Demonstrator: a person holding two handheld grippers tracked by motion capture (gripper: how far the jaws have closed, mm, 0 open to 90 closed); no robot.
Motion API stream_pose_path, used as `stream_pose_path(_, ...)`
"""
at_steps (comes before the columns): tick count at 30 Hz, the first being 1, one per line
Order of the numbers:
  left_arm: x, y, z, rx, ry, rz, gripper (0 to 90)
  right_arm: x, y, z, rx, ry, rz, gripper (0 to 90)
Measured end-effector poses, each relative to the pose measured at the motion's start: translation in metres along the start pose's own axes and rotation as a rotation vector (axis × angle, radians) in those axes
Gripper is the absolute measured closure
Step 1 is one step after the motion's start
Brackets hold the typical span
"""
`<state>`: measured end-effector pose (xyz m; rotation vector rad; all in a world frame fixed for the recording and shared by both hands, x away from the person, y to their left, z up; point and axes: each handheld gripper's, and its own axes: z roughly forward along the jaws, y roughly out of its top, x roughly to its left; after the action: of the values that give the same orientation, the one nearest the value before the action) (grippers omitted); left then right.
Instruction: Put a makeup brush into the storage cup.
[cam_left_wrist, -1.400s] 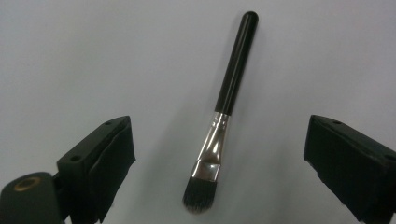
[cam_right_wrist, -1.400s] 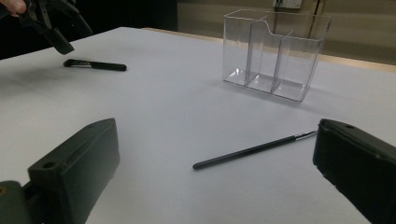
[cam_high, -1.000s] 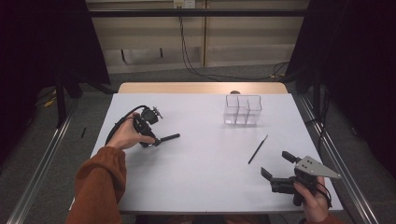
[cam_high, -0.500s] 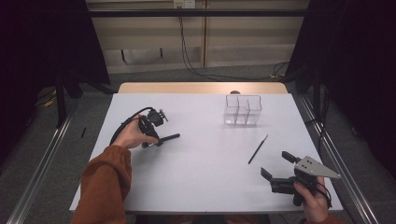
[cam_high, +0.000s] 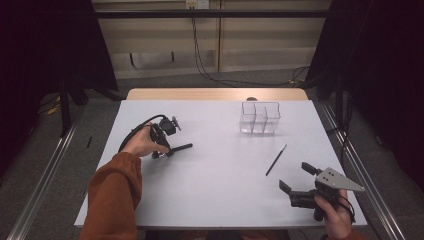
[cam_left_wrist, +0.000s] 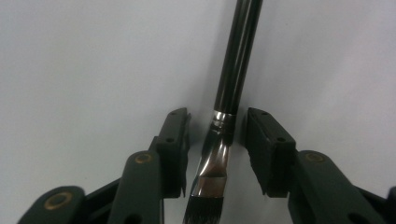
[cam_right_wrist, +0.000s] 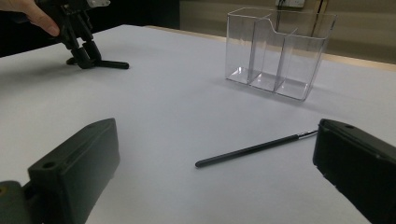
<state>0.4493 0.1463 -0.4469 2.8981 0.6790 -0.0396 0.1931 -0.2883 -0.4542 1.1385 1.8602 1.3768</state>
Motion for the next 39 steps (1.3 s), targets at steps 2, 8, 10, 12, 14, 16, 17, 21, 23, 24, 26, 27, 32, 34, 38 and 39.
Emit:
stream_pose_path(2,0.0011,0.0017,0.0,0.013,0.013,-0.015,66.6,0.0001,0.0,-0.0003,0.0,0.0,0.002,0.4)
stream_pose_path(8,-0.0004,0.0057,0.0005,0.049,0.014,-0.017,76.6,0.0001,-0.0003,-0.0008,0.001,0.002,0.002,0.4)
stream_pose_path(10,-0.0004,0.0054,0.0008,0.045,0.015,-0.024,76.8,0.0,-0.0006,-0.0015,0.002,0.001,0.003,0.4)
stream_pose_path(12,-0.0006,0.0057,0.0006,0.05,0.014,-0.022,77.0,0.0,-0.0007,-0.002,0.002,0.001,0.001,0.4)
stream_pose_path(14,-0.0015,0.0059,0.0006,0.051,0.024,-0.019,77.2,0.0001,-0.0008,-0.0022,0.003,0.0,0.0,0.4)
stream_pose_path(16,-0.0021,0.0061,0.0006,0.05,0.027,-0.017,77.2,0.0001,-0.0009,-0.0022,0.003,-0.001,0.0,0.4)
stream_pose_path(17,-0.0023,0.0064,0.0003,0.054,0.027,-0.018,77.3,0.0001,-0.001,-0.0022,0.004,-0.002,0.0,0.4)
stream_pose_path(21,-0.0021,0.0053,-0.0005,0.042,0.024,-0.027,77.4,0.0,-0.0011,-0.002,0.005,-0.003,0.002,0.4)
stream_pose_path(23,-0.0023,0.0048,-0.001,0.036,0.02,-0.034,77.5,-0.0001,-0.0011,-0.0017,0.005,-0.005,0.006,0.4)
stream_pose_path(24,-0.0035,0.0046,-0.0005,0.032,0.032,-0.036,77.5,-0.0001,-0.0011,-0.0016,0.005,-0.005,0.008,0.4)
stream_pose_path(26,-0.0037,0.0052,-0.0013,0.042,0.036,-0.021,77.5,0.0,-0.0011,-0.0016,0.005,-0.004,0.007,0.4)
stream_pose_path(27,-0.0039,0.0051,-0.0013,0.041,0.037,-0.02,77.5,0.0,-0.0011,-0.0016,0.005,-0.004,0.007,0.4)
stream_pose_path(32,-0.0015,-0.0003,-0.003,0.008,0.013,-0.044,77.5,0.0,-0.001,-0.0016,0.006,-0.003,0.006,0.4)
stream_pose_path(34,-0.0023,-0.0018,-0.0034,-0.006,0.005,-0.05,77.6,-0.0002,-0.0011,-0.0013,0.007,-0.005,0.007,0.4)
stream_pose_path(38,-0.0048,0.0006,-0.0064,-0.065,-0.027,-0.051,77.6,0.0001,-0.0009,-0.001,0.011,-0.004,0.002,0.4)
stream_pose_path(39,-0.0048,0.0006,-0.0064,-0.065,-0.027,-0.051,77.6,0.0001,-0.0009,-0.001,0.011,-0.004,0.002,0.4)
